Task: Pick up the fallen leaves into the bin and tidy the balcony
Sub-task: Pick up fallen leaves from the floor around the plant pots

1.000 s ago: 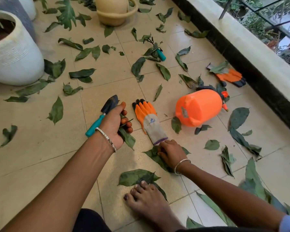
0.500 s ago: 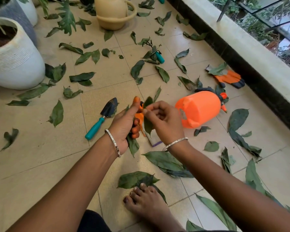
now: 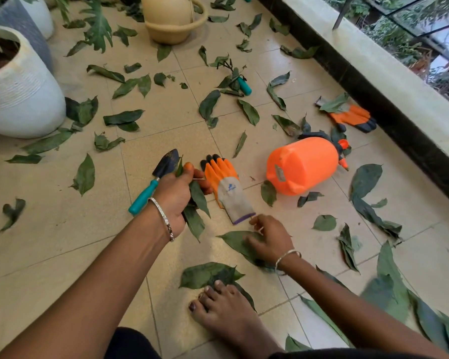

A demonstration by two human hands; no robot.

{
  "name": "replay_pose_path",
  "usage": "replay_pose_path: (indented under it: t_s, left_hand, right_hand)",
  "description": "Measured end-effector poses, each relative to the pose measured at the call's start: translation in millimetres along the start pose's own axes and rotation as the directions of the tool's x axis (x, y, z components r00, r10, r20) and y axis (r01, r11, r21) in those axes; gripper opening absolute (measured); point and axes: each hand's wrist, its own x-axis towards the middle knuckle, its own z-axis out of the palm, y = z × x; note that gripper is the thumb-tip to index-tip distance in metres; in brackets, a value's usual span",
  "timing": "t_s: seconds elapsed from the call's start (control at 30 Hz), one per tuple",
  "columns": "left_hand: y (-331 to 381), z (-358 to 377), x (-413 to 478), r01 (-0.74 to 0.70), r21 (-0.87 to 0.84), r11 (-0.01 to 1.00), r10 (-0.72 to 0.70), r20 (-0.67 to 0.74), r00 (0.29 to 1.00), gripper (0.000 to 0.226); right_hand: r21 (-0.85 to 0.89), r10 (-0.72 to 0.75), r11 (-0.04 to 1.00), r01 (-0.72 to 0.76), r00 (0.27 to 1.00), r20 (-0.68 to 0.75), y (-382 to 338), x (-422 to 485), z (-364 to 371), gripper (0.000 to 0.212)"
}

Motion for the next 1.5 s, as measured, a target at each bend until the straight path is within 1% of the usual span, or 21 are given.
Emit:
replay_pose_path:
  t_s: [0.03,0.1,0.17,0.2,0.23,0.27,0.33,0.47,0.57,0.7,0.8,0.9,0.97,1.03,1.13,1.2,1.27,1.33,1.37,1.43,1.5]
  left_hand:
    - [0.5,-0.3,-0.8,-0.001,-0.019,1.000,0.001,0.000,1.000,0.033]
    - [1.0,-1.4,-0.5,-0.001,-0.055,0.998,0.000,-0.010,1.000,0.033]
    - [0.6,-2.9,0.5,0.006,-0.074,0.997,-0.007,-0.003,1.000,0.031]
    - [0.6,-3.5,0.5,0.010,-0.075,0.997,-0.009,0.007,1.000,0.030]
    - [0.0,-4.5,1.1,0.009,-0.068,0.998,-0.008,0.014,1.000,0.029]
    - [-0.6,-5.4,1.7,0.006,-0.054,0.999,-0.005,0.015,1.000,0.028]
    - [-1.3,-6.9,2.6,0.004,-0.021,1.000,-0.004,0.010,1.000,0.027]
    - [-0.9,-7.3,2.2,0.029,-0.002,1.000,-0.029,0.010,1.000,0.028]
    - [-1.5,-6.4,2.4,0.035,0.010,0.999,-0.035,0.013,0.999,0.028]
    - [-2.3,-5.3,3.2,0.048,0.025,0.999,-0.048,0.009,0.999,0.029]
    - [-0.7,-3.3,0.6,0.035,0.047,0.998,-0.036,0.033,0.999,0.033]
    - [0.5,3.1,-7.1,0.017,0.063,0.998,-0.022,0.087,0.996,0.044]
    - [2.5,8.1,-13.9,0.015,0.059,0.998,-0.024,0.165,0.986,0.055]
    - [4.1,14.4,-21.0,0.032,0.018,0.999,-0.036,0.289,0.957,0.058]
    - [3.6,16.8,-24.1,0.075,-0.097,0.992,-0.036,0.348,0.937,0.051]
    - [3.6,11.5,-19.6,0.114,-0.125,0.986,-0.081,0.243,0.967,0.047]
    - [3.1,4.8,-12.1,0.144,-0.124,0.982,-0.130,0.110,0.985,0.041]
    - [4.0,-0.5,-6.8,0.131,-0.137,0.982,-0.135,-0.015,0.991,0.031]
    - [4.3,-0.9,-6.2,0.116,-0.144,0.983,-0.124,-0.045,0.991,0.030]
    - [5.9,0.6,-6.3,0.105,-0.183,0.977,-0.114,-0.040,0.993,0.031]
    - [8.0,2.7,-7.0,0.105,-0.220,0.970,-0.111,-0.015,0.994,0.032]
  right_hand:
    - [-0.137,-0.080,0.987,0.090,0.994,0.076,-5.3,-19.5,-10.7,0.048]
    - [-0.219,-0.099,0.968,0.125,0.987,0.128,-6.6,-23.6,2.6,0.049]
    - [-0.164,-0.075,0.981,0.101,0.985,0.158,-9.3,-23.0,6.7,0.032]
    - [-0.141,-0.103,0.983,0.119,0.988,0.115,-7.6,-16.7,9.5,0.025]
    - [-0.139,-0.052,0.987,0.076,0.984,0.168,-12.9,-14.9,2.4,0.020]
    - [-0.101,-0.078,0.991,0.091,0.989,0.122,-6.6,-8.3,4.8,0.017]
    - [-0.022,-0.044,0.999,0.045,0.998,0.036,-10.2,-2.6,-3.4,0.016]
    - [0.264,0.056,0.964,-0.028,0.994,-0.098,-21.1,10.1,-26.9,0.022]
    - [0.462,0.127,0.886,-0.040,0.979,-0.160,-27.0,19.3,-46.9,0.024]
    - [0.632,0.184,0.775,-0.023,0.964,-0.191,-31.9,29.0,-71.6,0.044]
    - [0.728,0.190,0.685,0.020,0.960,-0.205,-49.0,28.0,-94.0,0.033]
    - [0.863,0.150,0.498,0.088,0.971,-0.185,-81.0,19.9,-114.3,0.022]
    - [0.902,0.105,0.411,0.133,0.976,-0.192,-105.4,14.4,-120.3,0.018]
    - [0.909,0.083,0.380,0.174,0.972,-0.220,-128.6,10.5,-121.3,0.017]
    - [0.852,0.041,0.470,0.230,0.959,-0.282,-152.7,8.7,-110.6,0.014]
    - [0.816,-0.026,0.517,0.259,0.958,-0.287,-161.0,5.8,-103.2,0.009]
    - [0.848,-0.075,0.470,0.243,0.969,-0.236,-159.3,1.8,-101.4,0.005]
    - [0.884,-0.037,0.427,0.193,0.980,-0.196,-145.3,1.7,-100.7,0.004]
    - [0.869,0.010,0.462,0.179,0.978,-0.206,-132.4,3.0,-98.9,0.005]
    - [0.763,0.087,0.629,0.148,0.962,-0.258,-96.1,9.2,-87.0,0.007]
    - [0.607,0.150,0.795,0.015,0.964,-0.221,-51.3,13.3,-68.9,0.007]
